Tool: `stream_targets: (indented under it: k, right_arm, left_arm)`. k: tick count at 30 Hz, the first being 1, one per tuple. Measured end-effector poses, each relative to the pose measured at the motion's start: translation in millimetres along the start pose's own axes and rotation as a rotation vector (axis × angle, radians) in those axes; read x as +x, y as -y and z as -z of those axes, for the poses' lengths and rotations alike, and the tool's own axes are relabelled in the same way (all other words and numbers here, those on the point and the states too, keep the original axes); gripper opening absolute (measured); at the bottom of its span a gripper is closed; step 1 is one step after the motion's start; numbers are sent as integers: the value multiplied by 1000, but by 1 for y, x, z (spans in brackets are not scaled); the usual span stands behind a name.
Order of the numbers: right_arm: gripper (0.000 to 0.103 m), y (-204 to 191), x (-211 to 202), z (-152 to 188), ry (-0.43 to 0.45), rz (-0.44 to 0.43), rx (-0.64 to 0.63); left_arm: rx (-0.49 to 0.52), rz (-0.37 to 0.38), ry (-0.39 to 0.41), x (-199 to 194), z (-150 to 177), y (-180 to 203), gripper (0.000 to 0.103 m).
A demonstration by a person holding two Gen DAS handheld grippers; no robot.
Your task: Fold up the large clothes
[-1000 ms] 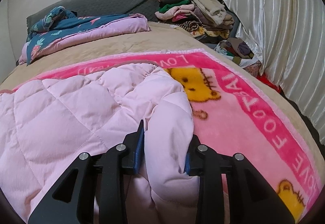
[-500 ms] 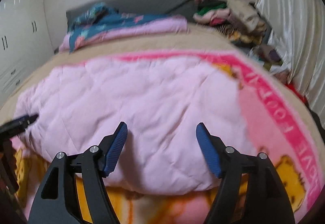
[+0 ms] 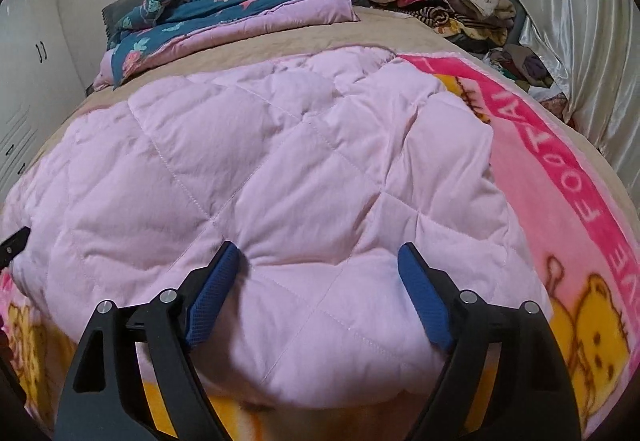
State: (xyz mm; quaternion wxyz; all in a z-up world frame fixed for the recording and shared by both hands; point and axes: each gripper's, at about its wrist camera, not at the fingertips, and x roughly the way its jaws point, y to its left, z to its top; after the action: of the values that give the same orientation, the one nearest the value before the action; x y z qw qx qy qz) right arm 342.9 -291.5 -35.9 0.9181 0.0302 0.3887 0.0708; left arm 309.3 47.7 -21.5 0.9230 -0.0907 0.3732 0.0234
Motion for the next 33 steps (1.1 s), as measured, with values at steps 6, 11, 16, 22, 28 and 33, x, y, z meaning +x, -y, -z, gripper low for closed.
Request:
stream_targets:
  k: [6, 11, 16, 22, 28, 33]
  right_arm:
    - [95, 3, -40, 9, 59, -74, 54]
    - [97, -4, -67, 16, 95, -95, 48]
    - [98, -5, -89, 24, 117, -108, 53]
    - [99, -1, -107, 34, 141, -97, 47]
    - [99, 3, -117, 42, 153, -91, 56]
    - [99, 4, -116, 49, 144, -83, 64]
  left_arm:
    - [4, 24, 27, -24, -1, 6, 85]
    - [15, 22, 59, -46, -3, 10, 93]
    - [19, 16, 88, -64, 0, 9, 93]
    - [-3, -3, 101, -77, 7, -3, 93]
    - [-35, -23, 101, -85, 17, -15, 93]
    - [-51, -26, 83, -85, 24, -24, 93]
